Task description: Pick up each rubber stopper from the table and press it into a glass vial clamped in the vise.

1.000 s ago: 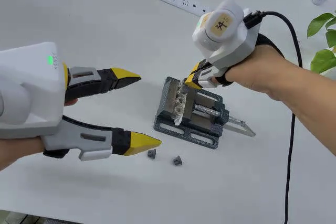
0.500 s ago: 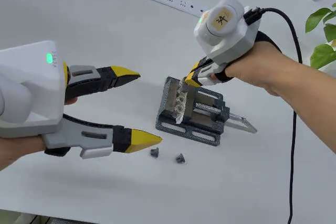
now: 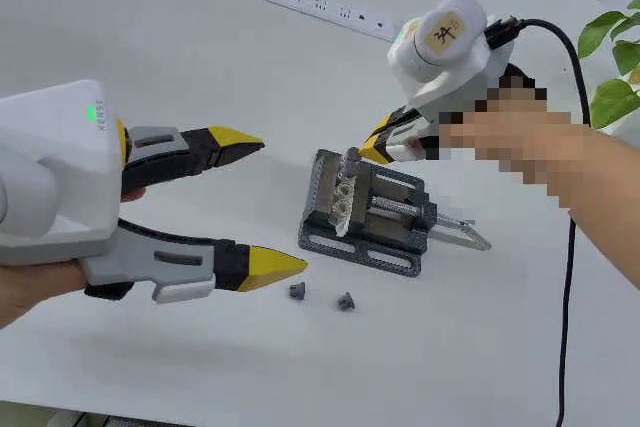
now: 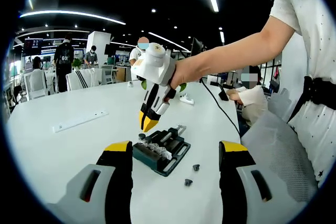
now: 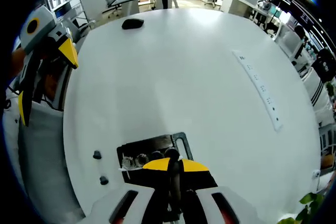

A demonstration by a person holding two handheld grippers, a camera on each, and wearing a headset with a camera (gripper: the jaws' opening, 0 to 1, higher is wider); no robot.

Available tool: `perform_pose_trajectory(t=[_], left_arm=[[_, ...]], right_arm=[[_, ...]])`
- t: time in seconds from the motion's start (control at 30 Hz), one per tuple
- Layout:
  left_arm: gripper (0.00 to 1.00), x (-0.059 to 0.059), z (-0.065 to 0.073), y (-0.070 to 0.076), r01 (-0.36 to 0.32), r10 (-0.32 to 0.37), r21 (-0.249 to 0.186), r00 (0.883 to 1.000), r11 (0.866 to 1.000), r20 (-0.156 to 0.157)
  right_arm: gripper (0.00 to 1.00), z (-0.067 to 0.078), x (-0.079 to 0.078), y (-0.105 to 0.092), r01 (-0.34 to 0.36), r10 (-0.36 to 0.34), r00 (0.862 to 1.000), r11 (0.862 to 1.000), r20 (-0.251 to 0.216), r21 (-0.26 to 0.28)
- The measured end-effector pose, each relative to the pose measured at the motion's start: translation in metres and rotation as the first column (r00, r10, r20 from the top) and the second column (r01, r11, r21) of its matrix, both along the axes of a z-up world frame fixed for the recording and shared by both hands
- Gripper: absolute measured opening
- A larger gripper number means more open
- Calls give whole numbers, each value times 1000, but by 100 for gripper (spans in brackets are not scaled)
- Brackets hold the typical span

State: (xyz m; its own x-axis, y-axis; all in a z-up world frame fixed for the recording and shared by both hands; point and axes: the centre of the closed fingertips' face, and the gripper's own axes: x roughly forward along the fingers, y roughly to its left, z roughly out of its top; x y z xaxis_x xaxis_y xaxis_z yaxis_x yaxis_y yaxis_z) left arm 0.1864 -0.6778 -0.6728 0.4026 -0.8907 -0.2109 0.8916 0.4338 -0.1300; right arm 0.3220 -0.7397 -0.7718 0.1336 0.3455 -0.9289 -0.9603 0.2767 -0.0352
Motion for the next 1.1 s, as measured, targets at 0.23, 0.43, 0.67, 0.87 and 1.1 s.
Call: perform_pose_trajectory(t=[0.23, 0.43, 0.67, 0.87, 1.1], left_arm=[[67, -1, 4, -1, 5, -5, 15, 1000, 1000, 9], [69, -2, 6, -2, 11, -11, 39, 1000, 999, 17], [71, -4, 8, -2, 12, -14, 64, 1000, 998, 26], [74, -6, 8, -4, 16, -19, 85, 999, 996, 32], [78, -11, 5, -8, 28, -31, 109, 999, 994, 24]], right_arm=[[6, 10, -1, -5, 15, -15, 1000, 1000, 20, 24], [10, 20, -5, -9, 28, -30, 999, 998, 35, 57], [15, 32, -15, -18, 50, -57, 997, 993, 58, 106], [19, 40, -25, -30, 76, -88, 993, 986, 79, 146], [25, 45, -44, -42, 102, -123, 988, 973, 95, 206]])
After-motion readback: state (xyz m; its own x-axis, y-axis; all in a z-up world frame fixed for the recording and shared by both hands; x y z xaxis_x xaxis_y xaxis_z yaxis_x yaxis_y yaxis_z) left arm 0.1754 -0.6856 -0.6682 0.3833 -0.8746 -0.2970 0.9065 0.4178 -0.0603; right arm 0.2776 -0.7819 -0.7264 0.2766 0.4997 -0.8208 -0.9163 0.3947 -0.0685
